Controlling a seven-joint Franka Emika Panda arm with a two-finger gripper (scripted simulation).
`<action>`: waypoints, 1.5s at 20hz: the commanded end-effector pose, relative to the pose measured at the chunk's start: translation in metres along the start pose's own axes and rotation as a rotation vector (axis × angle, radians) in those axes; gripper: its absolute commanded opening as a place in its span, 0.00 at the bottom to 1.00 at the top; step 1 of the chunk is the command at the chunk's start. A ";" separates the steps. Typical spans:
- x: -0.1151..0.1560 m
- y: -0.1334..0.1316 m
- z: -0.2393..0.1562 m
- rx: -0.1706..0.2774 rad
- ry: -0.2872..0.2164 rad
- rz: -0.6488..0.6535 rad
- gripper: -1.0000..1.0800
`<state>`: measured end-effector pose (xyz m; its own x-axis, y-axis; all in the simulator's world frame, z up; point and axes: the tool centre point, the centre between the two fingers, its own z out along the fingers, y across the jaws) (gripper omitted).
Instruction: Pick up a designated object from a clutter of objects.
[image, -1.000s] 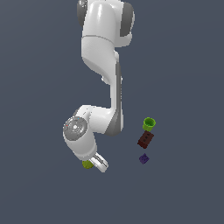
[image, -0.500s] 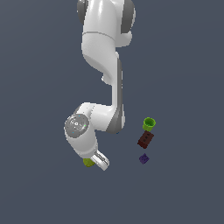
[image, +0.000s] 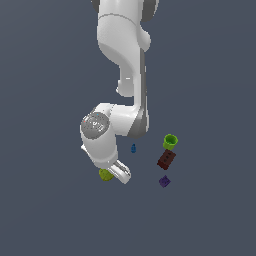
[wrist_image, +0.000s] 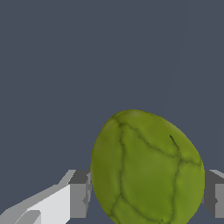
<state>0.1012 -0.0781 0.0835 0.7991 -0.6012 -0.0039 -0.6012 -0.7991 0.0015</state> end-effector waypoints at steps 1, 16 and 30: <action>-0.013 -0.001 -0.016 0.002 0.003 0.000 0.00; -0.109 -0.002 -0.117 0.002 0.003 -0.001 0.00; -0.205 -0.004 -0.224 -0.001 0.006 0.000 0.00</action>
<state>-0.0510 0.0412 0.2944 0.7994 -0.6009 -0.0001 -0.6009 -0.7993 0.0030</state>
